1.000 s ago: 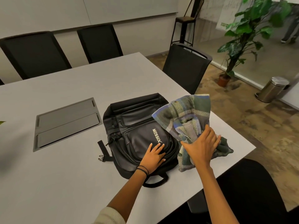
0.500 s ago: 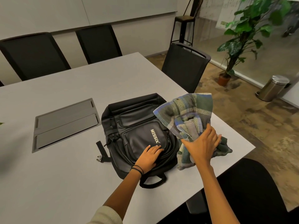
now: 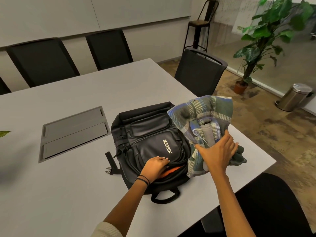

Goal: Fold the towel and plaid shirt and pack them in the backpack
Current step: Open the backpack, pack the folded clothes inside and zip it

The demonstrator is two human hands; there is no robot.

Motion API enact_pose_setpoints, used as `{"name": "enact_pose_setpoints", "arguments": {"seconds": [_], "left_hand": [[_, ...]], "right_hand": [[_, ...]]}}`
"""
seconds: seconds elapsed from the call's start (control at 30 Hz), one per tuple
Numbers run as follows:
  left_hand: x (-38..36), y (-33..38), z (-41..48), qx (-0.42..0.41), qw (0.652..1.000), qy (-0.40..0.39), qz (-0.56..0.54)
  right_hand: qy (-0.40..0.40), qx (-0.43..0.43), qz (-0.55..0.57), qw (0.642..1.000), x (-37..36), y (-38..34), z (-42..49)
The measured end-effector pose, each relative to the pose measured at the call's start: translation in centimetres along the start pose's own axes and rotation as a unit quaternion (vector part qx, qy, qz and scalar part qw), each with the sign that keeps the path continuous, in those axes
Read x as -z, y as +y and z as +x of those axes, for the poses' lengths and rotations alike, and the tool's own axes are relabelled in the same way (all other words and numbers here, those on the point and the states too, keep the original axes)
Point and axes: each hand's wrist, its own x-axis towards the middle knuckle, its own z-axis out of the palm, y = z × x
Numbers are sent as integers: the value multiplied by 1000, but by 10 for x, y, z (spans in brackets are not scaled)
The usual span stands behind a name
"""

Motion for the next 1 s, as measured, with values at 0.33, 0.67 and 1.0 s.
{"name": "enact_pose_setpoints", "arguments": {"seconds": [0.33, 0.67, 1.0], "left_hand": [[42, -13, 15, 53, 989, 139, -28], [107, -41, 43, 117, 972, 199, -34], [162, -70, 74, 144, 962, 222, -68]], "right_hand": [[11, -30, 97, 995, -6, -11, 1], [8, -57, 187, 981, -20, -24, -3], [-37, -52, 247, 967, -43, -49, -29]]}}
